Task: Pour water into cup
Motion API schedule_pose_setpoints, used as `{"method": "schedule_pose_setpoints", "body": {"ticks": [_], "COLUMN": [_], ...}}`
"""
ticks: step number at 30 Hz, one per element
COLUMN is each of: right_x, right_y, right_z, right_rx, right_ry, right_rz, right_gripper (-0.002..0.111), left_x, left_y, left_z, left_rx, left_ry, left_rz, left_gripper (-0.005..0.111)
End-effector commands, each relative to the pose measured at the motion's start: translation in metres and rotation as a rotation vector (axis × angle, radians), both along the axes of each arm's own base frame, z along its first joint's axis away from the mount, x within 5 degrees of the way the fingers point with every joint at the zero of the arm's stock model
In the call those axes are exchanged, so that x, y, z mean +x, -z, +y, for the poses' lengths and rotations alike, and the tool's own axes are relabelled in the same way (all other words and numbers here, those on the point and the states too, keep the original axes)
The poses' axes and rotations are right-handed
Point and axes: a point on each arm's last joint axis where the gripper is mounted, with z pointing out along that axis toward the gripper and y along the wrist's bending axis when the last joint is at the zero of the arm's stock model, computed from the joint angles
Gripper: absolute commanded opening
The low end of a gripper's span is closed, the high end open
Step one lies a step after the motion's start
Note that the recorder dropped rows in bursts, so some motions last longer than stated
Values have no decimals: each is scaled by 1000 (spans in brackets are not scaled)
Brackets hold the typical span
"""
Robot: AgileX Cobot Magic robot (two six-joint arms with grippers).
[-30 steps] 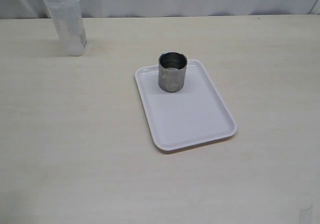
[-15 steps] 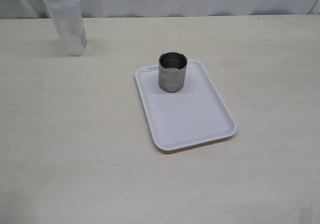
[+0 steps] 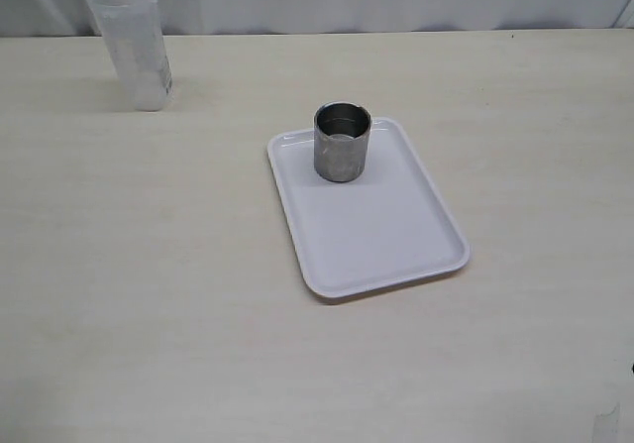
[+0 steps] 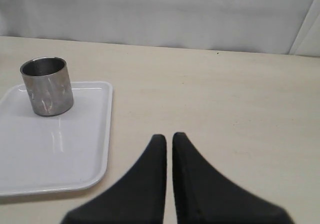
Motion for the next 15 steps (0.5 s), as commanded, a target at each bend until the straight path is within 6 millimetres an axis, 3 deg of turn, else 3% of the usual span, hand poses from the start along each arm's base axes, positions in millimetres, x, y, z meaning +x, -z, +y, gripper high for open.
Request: {"method": "schedule_pose_setpoints", "body": {"ticks": [1, 15], "right_x": [0, 0], "right_y": [1, 1], "right_z": [0, -1], "right_rx": [-41, -47], "right_ry": [-2, -2], "right_rz": [-3, 3], "right_gripper": [4, 4], "left_x": [0, 0], "left_y": [0, 0], "left_z": [0, 0], "left_rx": [-8, -8], "left_ry": [6, 6], "left_rz": [-4, -4], "left_gripper": [0, 0]}}
